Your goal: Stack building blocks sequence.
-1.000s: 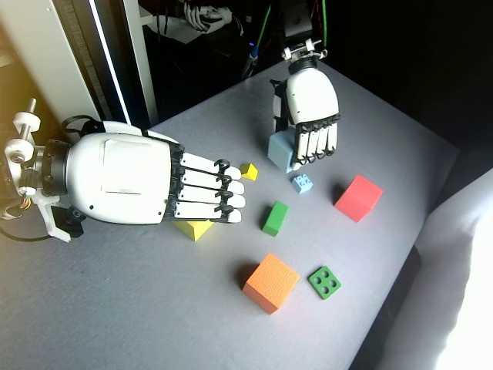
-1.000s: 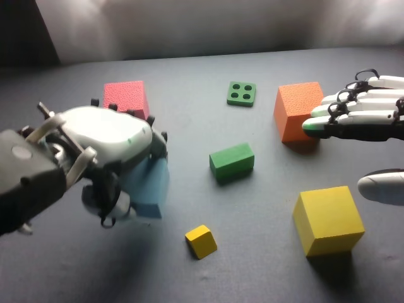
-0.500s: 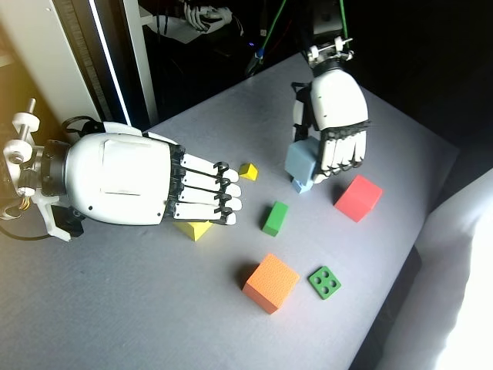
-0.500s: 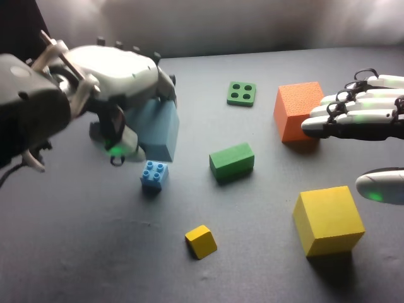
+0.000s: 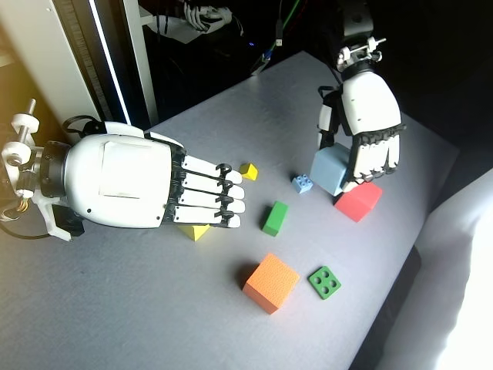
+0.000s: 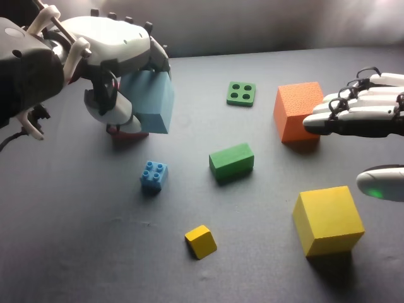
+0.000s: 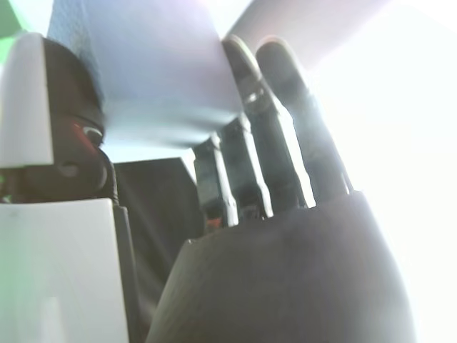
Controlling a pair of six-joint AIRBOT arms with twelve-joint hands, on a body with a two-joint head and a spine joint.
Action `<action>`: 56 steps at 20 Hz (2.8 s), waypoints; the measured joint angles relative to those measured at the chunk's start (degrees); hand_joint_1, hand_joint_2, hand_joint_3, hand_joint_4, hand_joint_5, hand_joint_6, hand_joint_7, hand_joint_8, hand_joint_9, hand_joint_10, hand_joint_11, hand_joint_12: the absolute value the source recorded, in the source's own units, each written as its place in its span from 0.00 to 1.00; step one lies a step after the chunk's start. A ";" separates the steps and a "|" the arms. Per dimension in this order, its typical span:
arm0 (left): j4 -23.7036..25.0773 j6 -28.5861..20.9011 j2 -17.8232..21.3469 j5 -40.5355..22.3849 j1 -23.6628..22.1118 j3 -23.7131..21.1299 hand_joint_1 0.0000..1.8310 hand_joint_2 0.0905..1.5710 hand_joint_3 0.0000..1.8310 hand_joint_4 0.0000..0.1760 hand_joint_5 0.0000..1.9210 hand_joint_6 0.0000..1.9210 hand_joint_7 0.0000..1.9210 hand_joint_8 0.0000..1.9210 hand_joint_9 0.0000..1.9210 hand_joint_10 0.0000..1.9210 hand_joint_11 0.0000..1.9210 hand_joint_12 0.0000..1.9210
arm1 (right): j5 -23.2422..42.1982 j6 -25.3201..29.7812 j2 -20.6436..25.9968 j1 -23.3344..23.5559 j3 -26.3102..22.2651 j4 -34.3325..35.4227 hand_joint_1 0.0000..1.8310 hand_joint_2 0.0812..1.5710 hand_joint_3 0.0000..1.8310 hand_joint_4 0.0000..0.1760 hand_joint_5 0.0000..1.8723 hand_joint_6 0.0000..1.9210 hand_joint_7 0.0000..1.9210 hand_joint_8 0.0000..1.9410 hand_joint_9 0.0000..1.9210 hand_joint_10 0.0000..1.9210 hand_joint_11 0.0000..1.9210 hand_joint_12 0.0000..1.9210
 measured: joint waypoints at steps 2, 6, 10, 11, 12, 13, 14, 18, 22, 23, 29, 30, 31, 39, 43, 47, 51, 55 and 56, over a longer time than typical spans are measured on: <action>0.02 0.00 -0.37 0.96 0.00 1.36 0.75 0.71 0.00 0.00 0.49 0.43 0.52 0.57 0.40 0.75 0.18 0.78 | 0.00 0.00 0.00 0.00 0.00 -0.02 0.06 0.88 0.00 0.00 0.13 0.00 0.11 0.00 0.09 0.00 0.00 0.31; 0.42 0.00 -1.49 2.16 -0.13 3.45 0.75 0.71 0.00 0.00 0.48 0.45 0.52 0.56 0.40 0.75 0.18 0.78 | -0.09 0.00 0.00 0.00 0.00 0.09 0.06 0.88 0.00 0.00 0.13 0.00 0.11 0.00 0.10 0.00 0.00 0.31; 1.29 0.02 -2.56 3.52 -0.79 6.45 0.75 0.71 0.00 0.00 0.49 0.45 0.52 0.57 0.40 0.74 0.18 0.78 | -0.02 0.00 0.00 0.00 -0.02 0.09 0.08 0.87 0.00 0.00 0.14 0.00 0.12 0.00 0.10 0.00 0.00 0.32; 1.33 0.02 -2.58 4.13 -0.83 7.13 0.75 0.71 0.00 0.00 0.49 0.42 0.51 0.59 0.40 0.76 0.19 0.78 | -0.02 0.00 0.00 0.00 -0.02 0.11 0.08 0.87 0.00 0.00 0.14 0.00 0.12 0.00 0.10 0.00 0.00 0.32; 1.38 0.02 -2.82 4.33 -0.83 7.87 0.75 0.72 0.00 0.00 0.47 0.43 0.49 0.62 0.39 0.78 0.18 0.79 | -0.09 0.00 0.00 0.00 -0.02 0.11 0.09 0.87 0.00 0.00 0.14 0.00 0.12 0.00 0.11 0.00 0.00 0.32; 1.73 0.02 -2.91 4.52 -0.85 8.41 0.74 0.73 0.00 0.00 0.46 0.46 0.49 0.63 0.37 0.79 0.16 0.79 | -0.07 0.00 0.00 0.00 -0.02 0.11 0.08 0.87 0.00 0.00 0.15 0.00 0.12 0.00 0.11 0.00 0.00 0.33; 1.81 0.02 -2.91 4.98 -0.85 8.87 0.75 0.72 0.00 0.00 0.46 0.48 0.50 0.60 0.38 0.77 0.16 0.79 | 0.02 0.00 0.00 0.00 -0.02 0.09 0.06 0.87 0.00 0.00 0.15 0.00 0.12 0.00 0.11 0.00 0.00 0.33; 3.02 0.02 -2.91 7.15 -0.83 10.95 0.75 0.71 0.00 0.00 0.48 0.47 0.51 0.58 0.39 0.74 0.18 0.78 | -0.02 0.00 0.00 0.00 -0.02 0.11 0.06 0.87 0.00 0.00 0.15 0.00 0.12 0.00 0.11 0.00 0.00 0.33; 3.32 0.00 -3.52 8.55 -0.76 12.79 0.74 0.72 0.00 0.00 0.47 0.49 0.50 0.58 0.39 0.75 0.18 0.77 | -0.02 0.00 0.00 0.00 -0.02 0.09 0.08 0.87 0.00 0.00 0.15 0.00 0.13 0.00 0.12 0.00 0.00 0.35; 3.34 0.02 -3.65 8.61 -0.76 12.94 0.74 0.72 0.00 0.00 0.47 0.50 0.50 0.57 0.39 0.75 0.18 0.77 | -0.04 0.00 0.00 0.00 -0.02 0.09 0.09 0.87 0.00 0.00 0.15 0.00 0.13 0.00 0.12 0.00 0.00 0.34; 3.37 0.02 -4.28 9.35 -0.42 13.64 0.75 0.71 0.00 0.00 0.49 0.44 0.51 0.59 0.40 0.74 0.19 0.79 | 0.00 0.00 0.00 0.00 -0.02 0.11 0.06 0.87 0.00 0.00 0.14 0.00 0.12 0.00 0.11 0.00 0.00 0.33; 3.45 0.00 -4.28 9.51 -0.39 13.79 0.74 0.72 0.00 0.00 0.45 0.52 0.49 0.60 0.38 0.76 0.18 0.79 | 0.00 0.00 0.00 0.00 -0.02 0.11 0.07 0.87 0.00 0.00 0.15 0.00 0.13 0.00 0.11 0.00 0.00 0.33; 3.50 0.02 -4.28 9.49 -0.20 13.88 0.74 0.73 0.00 0.00 0.44 0.53 0.48 0.63 0.37 0.77 0.17 0.79 | 0.00 0.00 0.00 0.00 -0.02 0.11 0.06 0.87 0.00 0.00 0.15 0.00 0.13 0.00 0.12 0.00 0.00 0.34; 3.96 -0.02 -4.66 9.75 0.31 14.60 0.74 0.73 0.00 0.00 0.44 0.55 0.48 0.61 0.38 0.75 0.19 0.76 | 0.07 0.00 0.00 0.00 -0.02 0.11 0.06 0.87 0.00 0.00 0.15 0.00 0.13 0.00 0.11 0.00 0.00 0.31; 3.93 -0.20 -4.98 9.90 0.31 15.50 0.74 0.73 0.00 0.00 0.45 0.53 0.49 0.60 0.38 0.74 0.20 0.76 | 0.09 0.00 0.00 0.00 -0.02 0.11 0.08 0.87 0.00 0.00 0.16 0.00 0.13 0.00 0.12 0.01 0.00 0.34; 3.93 -0.17 -5.05 10.19 0.13 16.35 0.64 0.75 0.00 0.00 0.29 0.37 0.35 0.40 0.26 0.47 0.06 0.75 | 0.28 0.00 0.00 0.00 -0.02 0.11 0.11 0.86 0.00 0.00 0.17 0.00 0.14 0.00 0.13 0.00 0.00 0.37; 3.89 0.02 -5.03 10.14 0.11 16.76 0.52 0.66 0.00 0.00 0.22 0.00 0.27 0.00 0.23 0.08 0.00 0.56 | 0.50 -0.02 0.00 0.00 -0.02 0.09 0.10 0.86 0.00 0.00 0.16 0.00 0.14 0.00 0.12 0.00 0.00 0.36; 3.85 0.02 -5.05 10.58 0.11 16.96 0.37 0.62 0.00 0.00 0.16 0.00 0.21 0.00 0.20 0.01 0.00 0.48 | 0.83 0.00 0.00 0.00 -0.02 0.09 0.15 0.85 0.00 0.00 0.18 0.00 0.16 0.00 0.14 0.01 0.00 0.39; 3.85 0.02 -5.05 10.69 0.11 17.00 0.38 0.61 0.00 0.00 0.15 0.00 0.20 0.00 0.20 0.00 0.00 0.46 | 0.85 0.00 0.00 0.00 -0.02 0.11 0.16 0.85 0.00 0.00 0.17 0.00 0.15 0.00 0.13 0.00 0.00 0.40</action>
